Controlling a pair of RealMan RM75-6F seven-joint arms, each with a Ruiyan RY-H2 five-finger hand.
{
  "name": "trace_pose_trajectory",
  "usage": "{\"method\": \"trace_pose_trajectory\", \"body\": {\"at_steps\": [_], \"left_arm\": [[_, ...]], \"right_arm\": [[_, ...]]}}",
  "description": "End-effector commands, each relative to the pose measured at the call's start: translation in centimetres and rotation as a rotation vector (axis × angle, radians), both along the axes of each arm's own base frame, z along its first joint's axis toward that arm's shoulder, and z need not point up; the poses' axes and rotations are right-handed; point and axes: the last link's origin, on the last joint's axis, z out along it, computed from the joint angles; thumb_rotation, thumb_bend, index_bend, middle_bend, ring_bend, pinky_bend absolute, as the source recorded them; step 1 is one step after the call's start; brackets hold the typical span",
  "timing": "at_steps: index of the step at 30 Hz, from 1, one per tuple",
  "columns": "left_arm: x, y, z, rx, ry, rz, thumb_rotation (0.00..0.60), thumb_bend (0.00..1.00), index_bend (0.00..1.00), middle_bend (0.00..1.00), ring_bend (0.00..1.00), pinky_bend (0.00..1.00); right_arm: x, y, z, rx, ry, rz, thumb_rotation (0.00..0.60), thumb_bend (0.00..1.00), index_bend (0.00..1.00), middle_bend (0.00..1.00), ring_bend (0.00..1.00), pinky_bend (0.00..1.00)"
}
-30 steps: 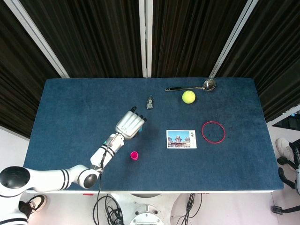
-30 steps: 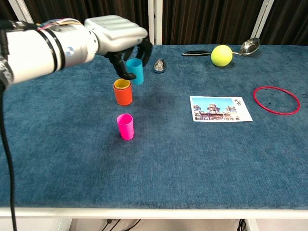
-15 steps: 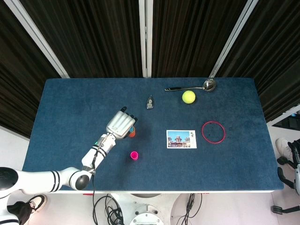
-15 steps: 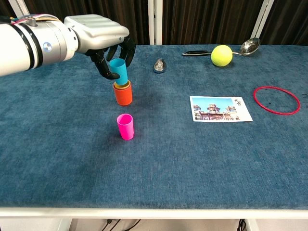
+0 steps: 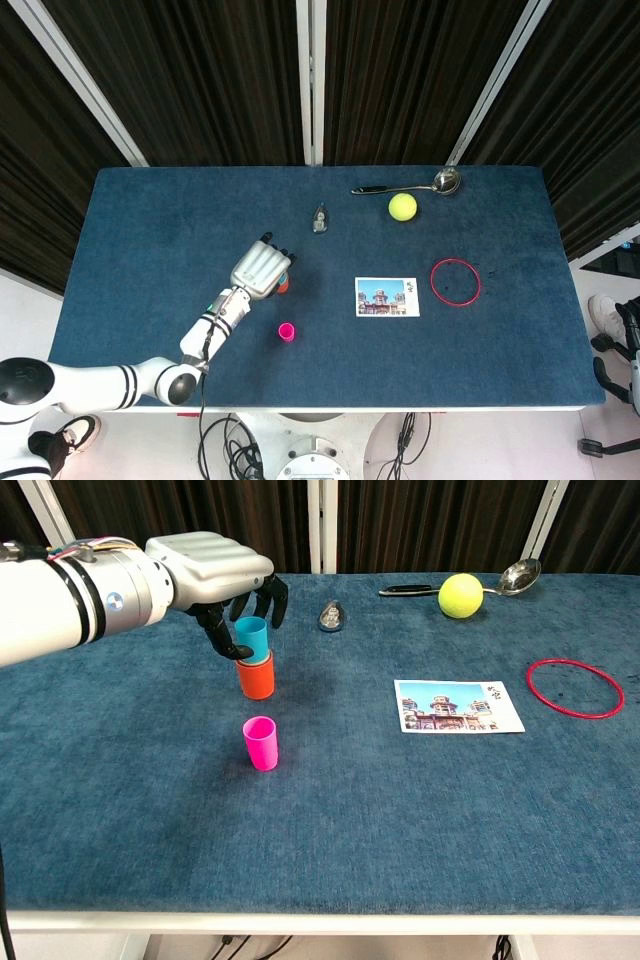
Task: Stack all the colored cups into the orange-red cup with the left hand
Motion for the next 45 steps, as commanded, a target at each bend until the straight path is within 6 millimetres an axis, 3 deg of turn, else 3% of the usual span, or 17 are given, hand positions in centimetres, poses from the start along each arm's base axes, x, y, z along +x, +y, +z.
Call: {"method": "trace_pose_trajectory", "body": {"at_steps": [1, 10, 18, 25, 45], "left_arm": [[0.2, -0.2, 0.5, 0.015, -0.007, -0.02, 0.6, 0.26, 0.19, 0.3, 0.3, 0.2], [1.2, -3.2, 2.7, 0.007, -0.033, -0.064, 0.6, 0.23, 0.22, 0.3, 0.29, 0.2], [-0.6, -7.6, 3.5, -0.085, -0.018, -0.027, 0.6, 0.19, 0.22, 0.3, 0.29, 0.19], [-2.7, -10.6, 2.1, -0.15, 0.0, -0.002, 0.6, 0.19, 0.22, 0.3, 0.28, 0.19], [-2.2, -10.2, -3.3, -0.156, -0.033, -0.124, 0.6, 0.22, 0.26, 0.3, 0.29, 0.2]], "right_arm": [[0.0, -0.1, 0.0, 0.001, -0.001, 0.0, 0.6, 0.33, 0.0, 0.0, 0.0, 0.0], [0.5, -0.5, 0.1, -0.004, -0.002, 0.021, 0.6, 0.33, 0.0, 0.0, 0.0, 0.0], [0.6, -0.2, 0.5, -0.014, 0.003, 0.018, 0.6, 0.33, 0.0, 0.0, 0.0, 0.0], [0.9, 0.0, 0.2, -0.007, 0.008, 0.029, 0.6, 0.33, 0.0, 0.0, 0.0, 0.0], [0.2, 0.6, 0.1, 0.009, 0.01, 0.009, 0.6, 0.33, 0.0, 0.0, 0.0, 0.0]]}}
